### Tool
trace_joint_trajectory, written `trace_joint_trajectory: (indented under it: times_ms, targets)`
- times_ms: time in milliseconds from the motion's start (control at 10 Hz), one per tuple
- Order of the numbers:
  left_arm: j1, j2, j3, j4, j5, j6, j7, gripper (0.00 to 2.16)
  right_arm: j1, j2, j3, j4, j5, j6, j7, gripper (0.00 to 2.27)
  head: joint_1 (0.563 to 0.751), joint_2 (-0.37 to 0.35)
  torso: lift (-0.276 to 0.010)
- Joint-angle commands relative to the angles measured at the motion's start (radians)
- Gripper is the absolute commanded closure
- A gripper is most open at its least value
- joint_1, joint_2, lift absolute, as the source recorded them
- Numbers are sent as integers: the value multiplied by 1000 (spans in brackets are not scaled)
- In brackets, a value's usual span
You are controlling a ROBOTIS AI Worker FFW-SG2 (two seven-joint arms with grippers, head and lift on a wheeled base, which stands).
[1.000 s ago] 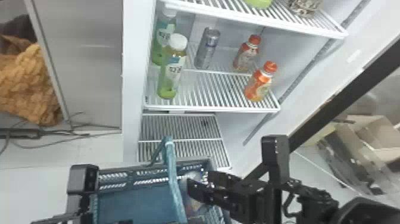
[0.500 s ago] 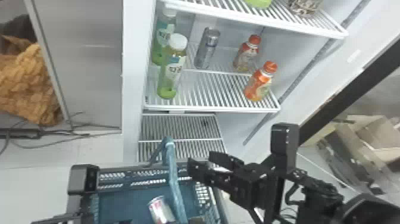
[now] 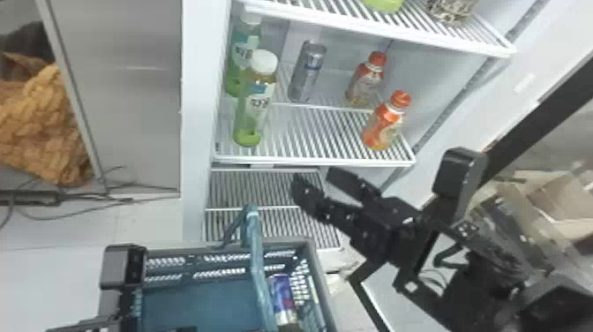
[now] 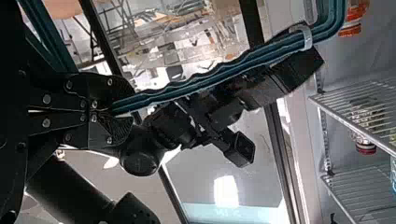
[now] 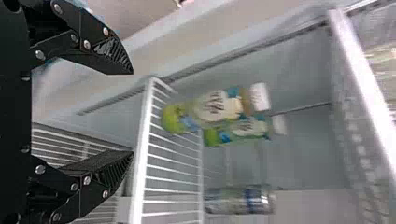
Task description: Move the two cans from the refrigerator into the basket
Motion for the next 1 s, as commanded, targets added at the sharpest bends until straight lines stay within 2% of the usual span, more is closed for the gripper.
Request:
trace_joint_trajectory:
  times_ms: [0, 400, 900]
  targets:
    - [1, -1, 0, 2, 2, 0, 0, 1190, -15, -1, -1, 17, 9, -81, 0, 394, 695, -350, -276]
    - [-2, -1, 0, 5, 0, 0, 0, 1190, -52, 3, 1, 123, 65, -324, -5, 65, 695, -350, -276]
    - [-9, -1, -8, 10, 0, 0, 0, 1190, -157, 4, 62, 403, 119, -704, -15, 61, 695, -350, -276]
